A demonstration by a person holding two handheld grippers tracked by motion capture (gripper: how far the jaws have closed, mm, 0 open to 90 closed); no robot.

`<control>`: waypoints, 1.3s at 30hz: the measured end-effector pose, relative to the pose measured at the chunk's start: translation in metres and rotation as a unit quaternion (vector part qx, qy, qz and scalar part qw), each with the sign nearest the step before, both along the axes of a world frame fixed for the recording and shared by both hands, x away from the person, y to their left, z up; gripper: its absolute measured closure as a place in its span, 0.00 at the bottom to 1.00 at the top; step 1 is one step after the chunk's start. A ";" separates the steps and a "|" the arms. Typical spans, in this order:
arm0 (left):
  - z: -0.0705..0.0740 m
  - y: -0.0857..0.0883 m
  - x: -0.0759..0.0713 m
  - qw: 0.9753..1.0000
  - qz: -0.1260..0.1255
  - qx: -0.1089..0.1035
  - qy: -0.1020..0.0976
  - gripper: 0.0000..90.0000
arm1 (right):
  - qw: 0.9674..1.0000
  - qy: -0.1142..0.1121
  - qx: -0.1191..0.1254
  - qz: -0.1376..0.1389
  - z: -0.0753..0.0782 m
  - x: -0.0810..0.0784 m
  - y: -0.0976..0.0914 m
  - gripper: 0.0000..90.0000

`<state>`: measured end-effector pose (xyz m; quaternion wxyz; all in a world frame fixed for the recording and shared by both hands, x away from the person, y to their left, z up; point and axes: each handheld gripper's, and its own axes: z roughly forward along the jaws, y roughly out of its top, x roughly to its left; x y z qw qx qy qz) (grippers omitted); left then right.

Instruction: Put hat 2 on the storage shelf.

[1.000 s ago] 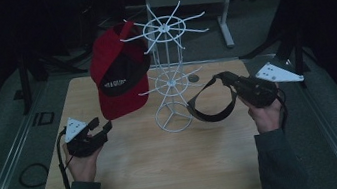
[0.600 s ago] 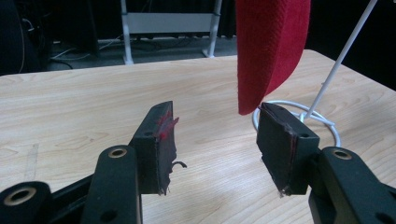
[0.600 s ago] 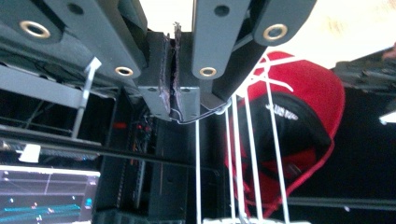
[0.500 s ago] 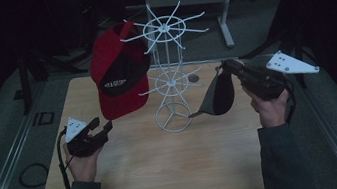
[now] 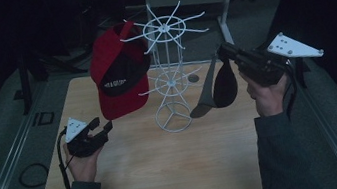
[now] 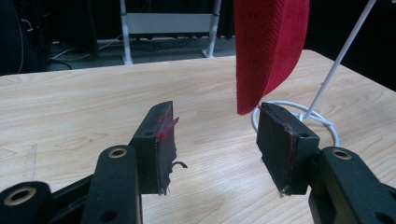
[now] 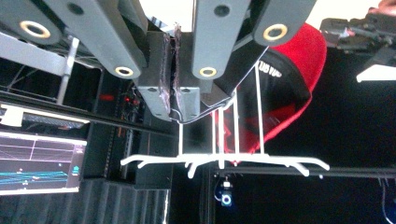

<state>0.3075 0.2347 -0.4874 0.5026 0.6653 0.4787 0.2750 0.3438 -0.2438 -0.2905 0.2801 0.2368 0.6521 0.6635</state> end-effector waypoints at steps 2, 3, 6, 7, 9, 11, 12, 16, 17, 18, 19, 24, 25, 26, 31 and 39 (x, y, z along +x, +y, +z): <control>0.000 0.000 0.000 1.000 0.000 0.000 0.000 0.53 | 1.000 -0.002 0.007 0.004 0.002 0.001 0.001 0.96; 0.000 0.000 0.000 1.000 0.000 0.001 0.000 0.53 | 1.000 -0.004 0.010 0.006 0.004 0.001 0.001 0.96; 0.000 0.000 0.000 1.000 0.000 0.000 0.000 0.53 | 1.000 -0.008 0.017 0.012 0.008 0.000 0.004 0.96; 0.000 0.000 0.000 1.000 0.000 0.000 0.000 0.53 | 1.000 -0.010 0.019 0.015 0.010 0.000 0.004 0.96; 0.000 0.000 0.000 1.000 0.000 -0.001 0.000 0.53 | 0.999 -0.013 0.026 0.019 0.014 0.000 0.006 0.96; 0.000 0.000 0.000 1.000 -0.001 -0.001 0.000 0.53 | 0.999 -0.013 0.029 0.021 0.015 0.000 0.006 0.96; 0.000 -0.001 0.000 1.000 -0.001 0.000 0.001 0.53 | 0.999 -0.014 0.038 0.025 0.019 0.001 0.007 0.96; 0.000 -0.001 0.000 1.000 -0.002 -0.001 0.000 0.53 | 0.998 -0.015 0.052 0.032 0.025 0.002 0.008 0.96; 0.000 -0.001 0.000 1.000 -0.002 -0.001 0.000 0.53 | 0.997 -0.016 0.060 0.035 0.029 0.004 0.009 0.96; 0.000 -0.001 0.000 1.000 -0.002 -0.001 0.000 0.53 | 0.997 -0.016 0.062 0.036 0.031 0.005 0.009 0.96; 0.000 -0.001 0.000 1.000 -0.003 0.000 0.000 0.53 | 0.997 -0.015 0.065 0.037 0.033 0.007 0.009 0.96; -0.001 -0.001 0.001 1.000 -0.003 0.001 0.002 0.53 | 0.995 -0.006 0.088 0.046 0.044 0.018 0.011 0.96; -0.001 -0.001 0.001 1.000 -0.003 0.001 0.002 0.53 | 0.995 -0.002 0.090 0.048 0.045 0.021 0.012 0.96; -0.001 -0.001 0.001 1.000 -0.003 0.000 0.002 0.53 | 0.995 -0.001 0.090 0.047 0.046 0.023 0.014 0.96; -0.001 0.000 0.001 1.000 -0.002 -0.001 0.001 0.53 | 0.997 0.020 0.070 0.037 0.041 0.036 0.024 0.96; -0.001 0.000 0.001 1.000 -0.002 -0.002 0.001 0.52 | 0.996 0.046 0.065 0.034 0.019 0.045 0.027 0.94</control>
